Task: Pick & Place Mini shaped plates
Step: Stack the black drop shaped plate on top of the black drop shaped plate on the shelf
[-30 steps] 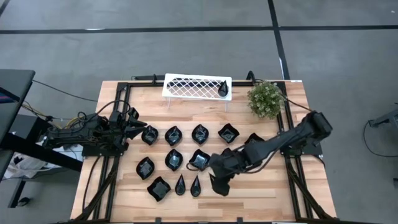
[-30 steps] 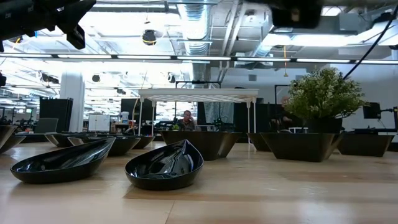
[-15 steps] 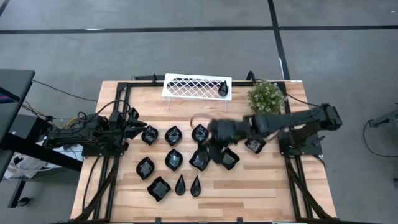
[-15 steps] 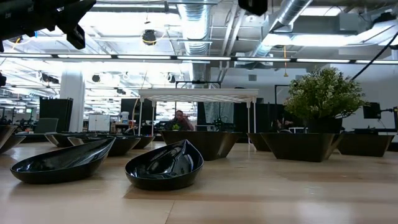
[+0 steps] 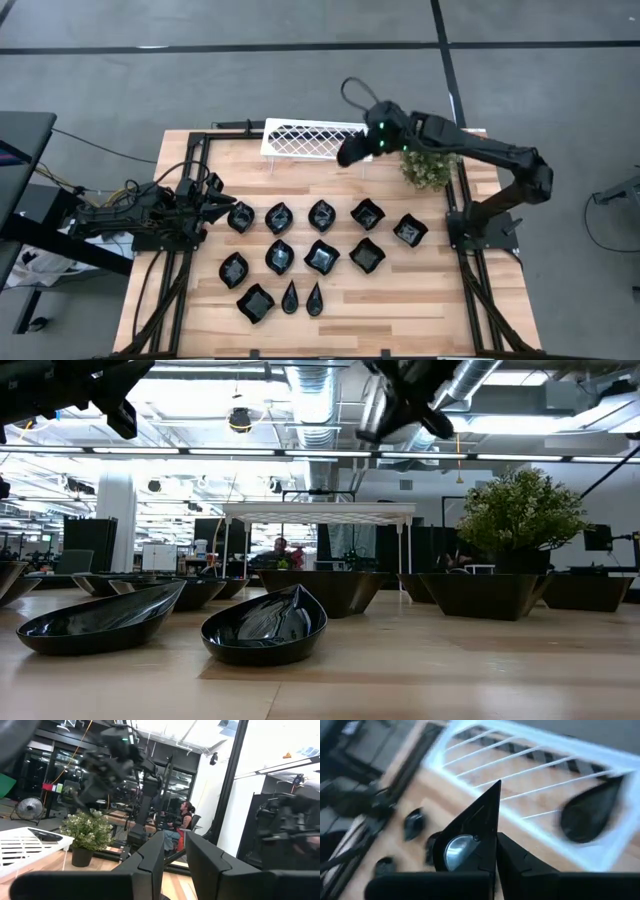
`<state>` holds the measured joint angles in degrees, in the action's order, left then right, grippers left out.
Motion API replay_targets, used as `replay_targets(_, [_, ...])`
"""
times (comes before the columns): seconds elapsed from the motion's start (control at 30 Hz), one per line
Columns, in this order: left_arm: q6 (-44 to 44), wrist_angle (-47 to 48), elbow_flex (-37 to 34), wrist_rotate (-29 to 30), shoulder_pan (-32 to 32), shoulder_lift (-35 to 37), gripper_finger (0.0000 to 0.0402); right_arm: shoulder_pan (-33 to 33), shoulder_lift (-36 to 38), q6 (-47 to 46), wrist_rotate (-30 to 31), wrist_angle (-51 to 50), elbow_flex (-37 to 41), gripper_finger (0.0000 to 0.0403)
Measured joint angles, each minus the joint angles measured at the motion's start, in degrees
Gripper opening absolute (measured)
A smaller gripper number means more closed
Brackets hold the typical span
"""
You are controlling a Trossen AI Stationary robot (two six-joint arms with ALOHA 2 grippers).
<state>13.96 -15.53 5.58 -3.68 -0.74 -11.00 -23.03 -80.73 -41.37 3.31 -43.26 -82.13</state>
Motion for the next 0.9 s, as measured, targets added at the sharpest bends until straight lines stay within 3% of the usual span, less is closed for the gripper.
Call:
replay_targets(0.37, [0.0,0.0,0.0,0.0,0.0,0.0,0.0082,-16.4,-0.8,1.4,-13.1,-2.9,0.0,0.0000])
replay_targets(0.53, [-0.2,-0.1,0.0,0.2,0.0,0.0,0.0082,-18.9,-2.4,1.7,-15.5,-5.6,-1.6,0.0000])
replay_targets(0.9, [-0.2,-0.4,0.0,0.3,0.0,0.0,0.0082,-19.7,-13.1,7.1,-16.6,-18.3,-15.0,0.0000])
